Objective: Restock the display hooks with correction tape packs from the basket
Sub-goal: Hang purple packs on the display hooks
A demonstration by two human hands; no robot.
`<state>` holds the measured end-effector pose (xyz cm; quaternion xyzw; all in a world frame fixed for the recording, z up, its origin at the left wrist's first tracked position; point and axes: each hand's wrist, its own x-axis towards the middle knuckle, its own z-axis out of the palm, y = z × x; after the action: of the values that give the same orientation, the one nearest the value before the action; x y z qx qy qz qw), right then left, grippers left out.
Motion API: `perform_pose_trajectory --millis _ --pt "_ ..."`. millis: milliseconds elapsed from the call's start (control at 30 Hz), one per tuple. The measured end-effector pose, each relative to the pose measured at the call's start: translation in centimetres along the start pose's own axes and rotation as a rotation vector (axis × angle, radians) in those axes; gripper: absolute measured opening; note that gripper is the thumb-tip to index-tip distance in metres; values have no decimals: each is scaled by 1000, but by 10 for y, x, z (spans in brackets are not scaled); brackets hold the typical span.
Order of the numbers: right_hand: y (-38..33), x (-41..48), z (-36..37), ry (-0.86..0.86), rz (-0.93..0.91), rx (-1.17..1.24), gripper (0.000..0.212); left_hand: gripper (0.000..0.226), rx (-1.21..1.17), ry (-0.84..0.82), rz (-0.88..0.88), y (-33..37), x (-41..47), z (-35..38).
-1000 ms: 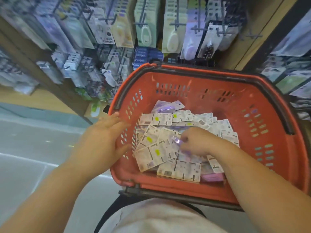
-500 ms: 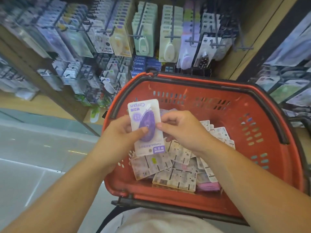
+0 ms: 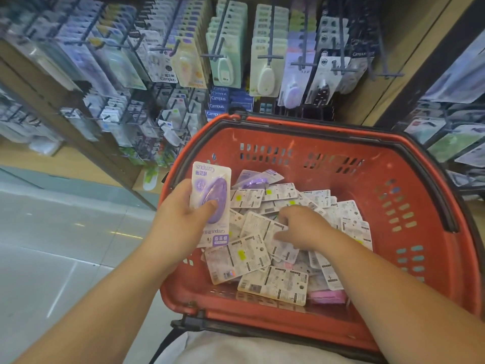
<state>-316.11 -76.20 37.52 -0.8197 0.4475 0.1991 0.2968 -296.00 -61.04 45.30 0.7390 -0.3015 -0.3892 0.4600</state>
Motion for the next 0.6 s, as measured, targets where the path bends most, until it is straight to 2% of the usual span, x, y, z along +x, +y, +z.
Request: perform_pose_trajectory --millis 133,267,333,500,567,600 --pt "10 -21 -31 74 -39 283 25 23 -7 23 -25 3 -1 5" --pt "-7 -54 -62 425 -125 514 24 13 -90 44 -86 5 1 16" --pt "-27 -66 -67 520 -209 572 25 15 -123 45 -109 6 3 26" --pt "-56 -76 -41 420 -447 687 18 26 -226 39 -67 15 3 46" --pt "-55 -74 -35 455 -523 751 18 25 -318 57 -74 18 2 48" --pt "-54 -72 -33 497 -547 761 19 33 -377 34 -80 19 1 49"
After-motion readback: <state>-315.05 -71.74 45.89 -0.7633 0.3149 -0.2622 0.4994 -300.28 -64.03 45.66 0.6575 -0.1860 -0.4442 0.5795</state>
